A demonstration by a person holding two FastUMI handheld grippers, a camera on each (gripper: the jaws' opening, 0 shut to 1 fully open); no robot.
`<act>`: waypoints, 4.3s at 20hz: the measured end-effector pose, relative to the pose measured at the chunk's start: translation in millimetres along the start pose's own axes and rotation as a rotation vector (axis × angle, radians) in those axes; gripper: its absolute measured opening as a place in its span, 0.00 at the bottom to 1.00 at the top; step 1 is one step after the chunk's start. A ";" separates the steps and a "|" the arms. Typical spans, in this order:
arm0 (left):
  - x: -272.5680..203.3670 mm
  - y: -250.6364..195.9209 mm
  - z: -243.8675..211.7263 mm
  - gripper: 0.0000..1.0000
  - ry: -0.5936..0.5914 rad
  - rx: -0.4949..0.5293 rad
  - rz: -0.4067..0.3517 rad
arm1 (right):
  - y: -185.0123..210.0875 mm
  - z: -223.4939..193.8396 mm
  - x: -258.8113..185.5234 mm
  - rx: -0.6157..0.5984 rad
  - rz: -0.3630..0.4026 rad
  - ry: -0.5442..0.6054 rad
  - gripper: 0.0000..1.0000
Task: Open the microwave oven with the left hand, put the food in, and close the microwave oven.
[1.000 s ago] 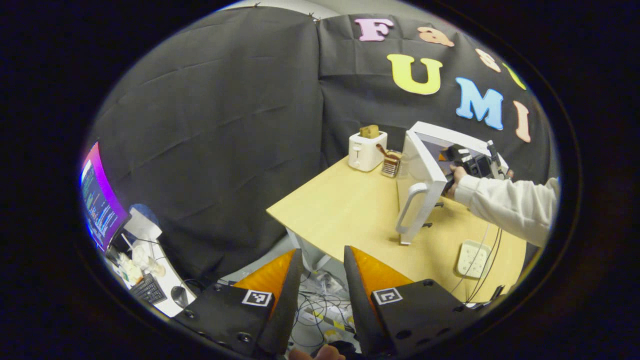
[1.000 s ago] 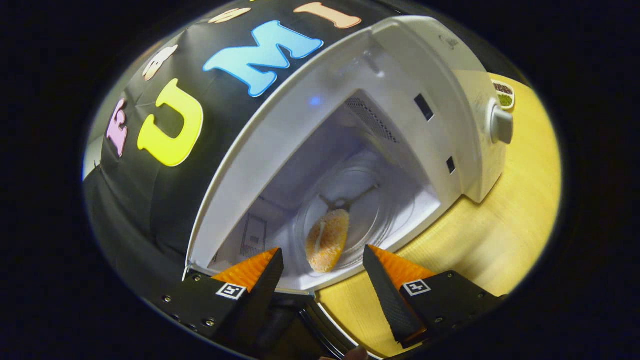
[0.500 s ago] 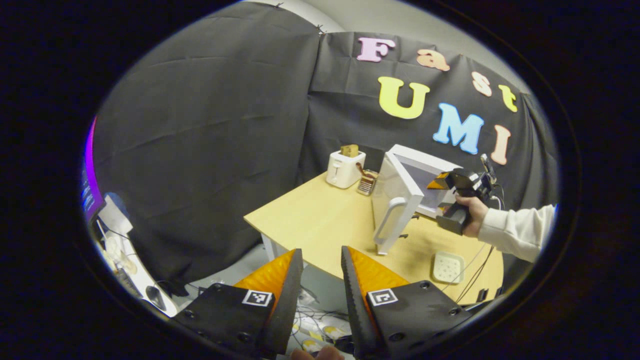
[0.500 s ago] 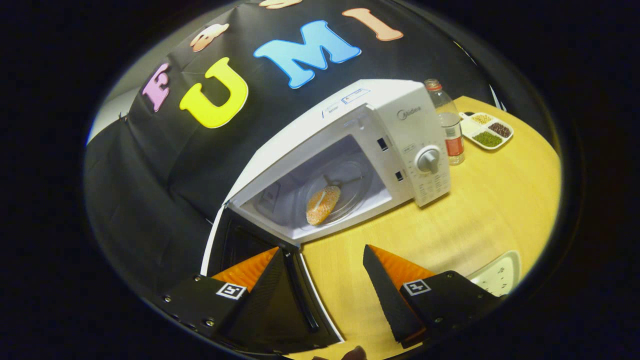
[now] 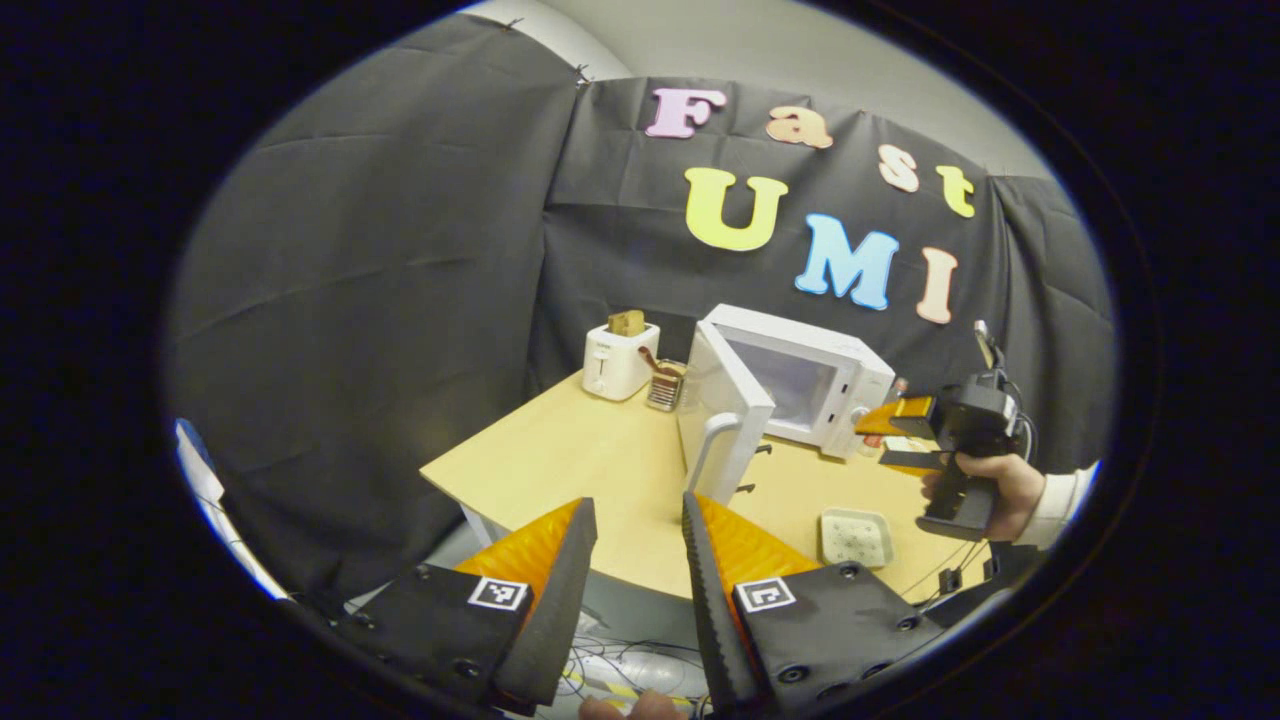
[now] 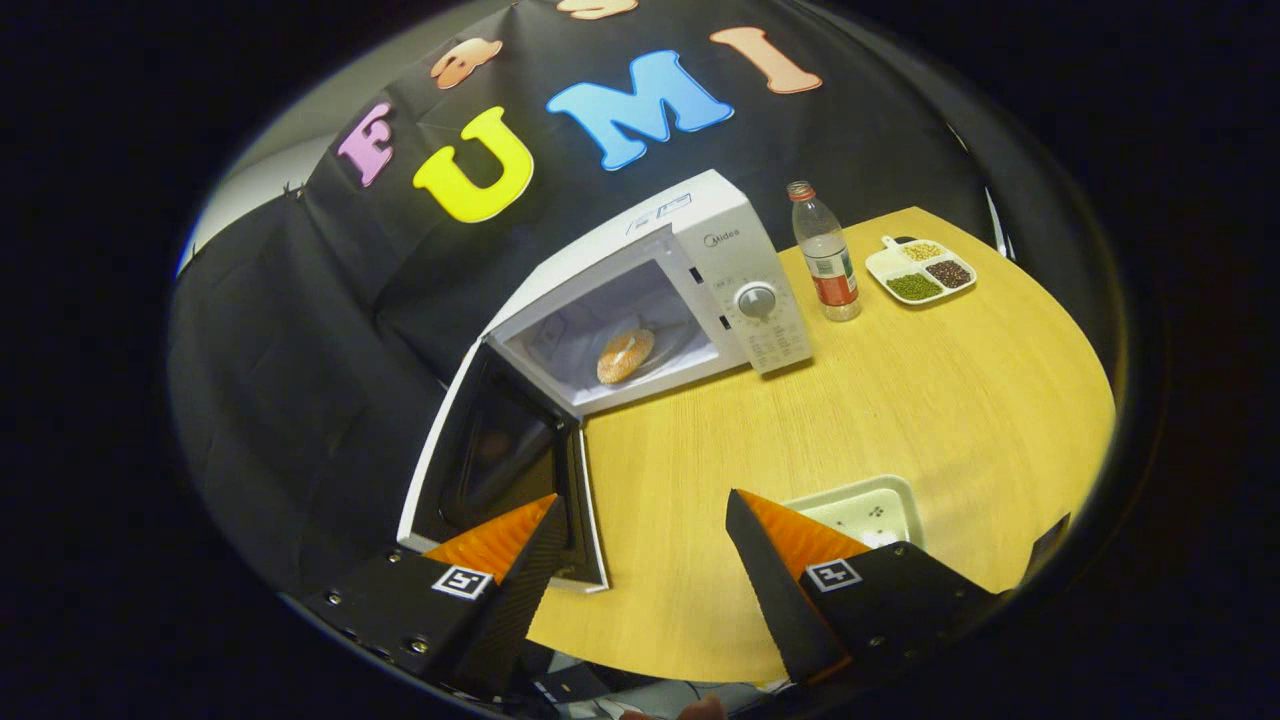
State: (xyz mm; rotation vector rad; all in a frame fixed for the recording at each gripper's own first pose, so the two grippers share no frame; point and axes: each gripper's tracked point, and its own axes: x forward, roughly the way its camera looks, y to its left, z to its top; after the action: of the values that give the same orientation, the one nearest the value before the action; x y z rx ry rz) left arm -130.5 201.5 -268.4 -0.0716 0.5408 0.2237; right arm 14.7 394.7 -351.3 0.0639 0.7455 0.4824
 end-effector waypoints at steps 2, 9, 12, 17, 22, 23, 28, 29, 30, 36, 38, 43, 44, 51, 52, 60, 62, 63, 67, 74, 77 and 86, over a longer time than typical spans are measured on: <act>12.9 -7.6 -5.3 0.67 0.025 0.003 0.006 | -13.3 -13.4 -20.5 -0.060 0.038 0.031 0.98; 69.2 -33.9 12.2 0.66 0.042 0.072 0.064 | -61.3 -31.5 -92.9 -0.190 0.138 0.070 0.98; 102.5 -41.7 14.0 0.65 0.075 0.108 0.071 | -89.5 -37.0 -107.1 -0.190 0.091 0.074 0.98; 178.0 -42.1 17.6 0.62 0.120 0.140 0.020 | -116.4 -41.3 -108.0 -0.139 -0.006 0.083 0.98; 234.4 -40.0 4.9 0.61 0.153 0.175 -0.055 | -120.4 -37.0 -94.7 -0.076 -0.118 0.093 0.98; 242.7 -44.8 -0.6 0.61 0.157 0.193 -0.083 | -116.9 -32.9 -93.6 -0.064 -0.129 0.083 0.98; 277.6 -101.1 -18.4 0.61 0.171 0.293 -0.243 | -111.5 -29.1 -84.7 0.002 -0.192 0.081 0.98; 284.6 -118.0 -16.6 0.67 0.162 0.310 -0.276 | -113.7 -29.1 -84.7 0.014 -0.214 0.082 0.98; 291.7 -135.0 -14.5 0.67 0.157 0.325 -0.307 | -114.5 -32.0 -85.4 0.035 -0.235 0.083 0.98; 348.3 -210.0 9.9 0.55 0.097 0.393 -0.409 | -119.6 -56.9 -88.4 0.136 -0.302 0.131 0.98; 365.3 -225.0 18.2 0.57 0.083 0.397 -0.422 | -125.3 -54.7 -88.0 0.168 -0.321 0.130 0.98; 407.8 -265.9 39.0 0.58 0.040 0.412 -0.458 | -140.9 -40.3 -89.0 0.184 -0.374 0.124 0.98; 414.7 -275.8 43.6 0.59 0.029 0.409 -0.467 | -143.1 -38.4 -88.5 0.192 -0.380 0.121 0.98; 439.1 -319.2 63.7 0.58 0.025 0.263 -0.489 | -156.4 -36.3 -92.6 0.217 -0.421 0.164 0.98; 439.3 -318.2 66.7 0.57 0.021 0.256 -0.493 | -159.9 -33.4 -92.7 0.215 -0.422 0.162 0.98; 438.7 -323.4 69.6 0.57 0.024 0.307 -0.460 | -166.3 -24.1 -112.4 0.183 -0.378 0.139 0.98; 418.2 -325.7 65.9 0.58 0.034 0.320 -0.459 | -168.7 -23.6 -123.3 0.163 -0.358 0.124 0.98; 402.7 -326.4 63.7 0.58 0.042 0.316 -0.455 | -171.2 -22.8 -126.9 0.154 -0.343 0.119 0.98; 315.9 -306.9 59.9 0.66 0.017 0.313 -0.385 | -180.9 -9.9 -143.0 0.150 -0.243 0.080 0.98; 126.2 -234.2 20.4 0.63 0.079 0.231 -0.190 | -191.9 -0.4 -156.2 -0.015 -0.103 0.075 0.98; 59.8 -218.0 36.8 0.63 0.057 0.225 -0.154 | -166.1 24.8 -157.9 -0.078 -0.049 0.024 0.98; -27.8 -216.3 232.2 0.63 -0.259 0.137 -0.212 | -2.1 184.6 -236.3 -0.436 -0.004 -0.402 0.98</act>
State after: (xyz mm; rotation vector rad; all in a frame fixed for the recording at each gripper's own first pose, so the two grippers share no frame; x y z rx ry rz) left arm 12.7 15.0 -53.4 0.0337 0.2860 -0.0125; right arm -10.7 308.8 -65.2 -0.2422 0.2366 0.5967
